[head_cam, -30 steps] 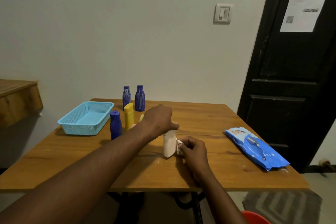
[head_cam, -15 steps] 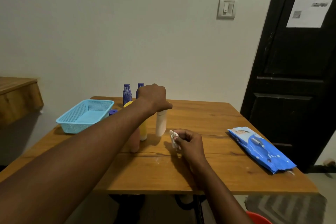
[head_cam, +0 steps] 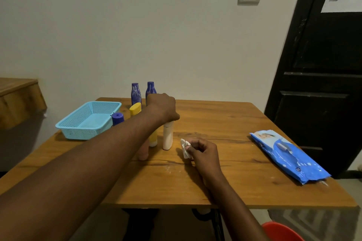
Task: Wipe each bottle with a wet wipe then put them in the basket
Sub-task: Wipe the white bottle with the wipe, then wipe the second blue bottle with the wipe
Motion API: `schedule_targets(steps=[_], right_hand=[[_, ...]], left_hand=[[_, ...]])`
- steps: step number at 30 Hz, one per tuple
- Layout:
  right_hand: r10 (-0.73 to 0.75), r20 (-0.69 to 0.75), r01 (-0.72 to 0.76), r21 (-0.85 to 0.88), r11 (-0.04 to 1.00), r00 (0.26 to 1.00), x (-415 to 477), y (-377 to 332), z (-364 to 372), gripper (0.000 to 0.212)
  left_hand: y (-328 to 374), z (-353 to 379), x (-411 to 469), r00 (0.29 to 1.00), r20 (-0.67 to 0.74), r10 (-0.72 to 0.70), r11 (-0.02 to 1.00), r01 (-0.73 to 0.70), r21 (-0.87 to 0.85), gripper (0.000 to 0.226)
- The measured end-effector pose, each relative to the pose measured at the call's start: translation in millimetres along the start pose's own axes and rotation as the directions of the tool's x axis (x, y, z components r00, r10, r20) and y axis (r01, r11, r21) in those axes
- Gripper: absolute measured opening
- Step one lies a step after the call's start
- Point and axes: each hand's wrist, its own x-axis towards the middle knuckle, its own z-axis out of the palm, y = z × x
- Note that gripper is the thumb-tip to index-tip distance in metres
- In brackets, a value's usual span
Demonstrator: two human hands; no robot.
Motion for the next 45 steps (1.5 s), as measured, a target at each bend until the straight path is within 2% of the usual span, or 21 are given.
schedule_targets(steps=[6, 14, 18, 21, 25, 29, 34, 37, 42, 45], right_hand=[[-0.023, 0.009, 0.023, -0.013, 1.0, 1.0, -3, 0, -2, 0.017], [-0.002, -0.006, 0.003, 0.029, 1.0, 1.0, -6, -4, -2, 0.017], [-0.027, -0.06, 0.031, 0.054, 0.998, 0.998, -2, -9, -6, 0.017], [-0.07, -0.092, 0.069, -0.011, 0.998, 0.993, 14, -15, -12, 0.015], [-0.174, -0.11, 0.163, -0.102, 0.981, 0.979, 54, -39, -6, 0.012], [-0.239, -0.042, 0.226, -0.203, 0.953, 0.97, 108, -62, 15, 0.014], [-0.208, 0.022, 0.208, -0.223, 0.952, 0.978, 168, -61, 53, 0.021], [-0.214, 0.055, 0.22, -0.235, 0.947, 0.975, 196, -42, 71, 0.019], [-0.286, 0.004, 0.268, -0.363, 0.892, 0.958, 224, 0, 87, 0.014], [-0.31, -0.01, 0.286, -0.358, 0.889, 0.951, 225, 8, 87, 0.014]], left_hand=[[2, -1, 0, 0.999, 0.033, -0.007, 1.0, 0.007, 0.012, 0.046], [1, -13, -4, 0.998, 0.051, -0.041, 0.997, 0.044, -0.059, 0.071], [-8, -29, -1, 0.999, -0.029, -0.046, 0.992, 0.043, -0.115, 0.058], [-22, -38, 9, 0.996, -0.063, -0.068, 0.981, 0.056, -0.184, 0.038], [-47, -35, 36, 0.993, -0.064, -0.103, 0.951, 0.079, -0.3, 0.023], [-72, -30, 77, 0.996, -0.022, -0.085, 0.901, 0.067, -0.428, 0.02], [-94, 3, 137, 1.0, -0.022, 0.008, 0.852, -0.018, -0.523, 0.023], [-105, 26, 169, 0.998, -0.054, 0.041, 0.862, -0.063, -0.503, 0.025], [-121, 58, 199, 0.995, -0.103, 0.013, 0.885, -0.06, -0.462, 0.023], [-124, 66, 203, 0.997, -0.074, 0.024, 0.892, -0.055, -0.448, 0.022]])
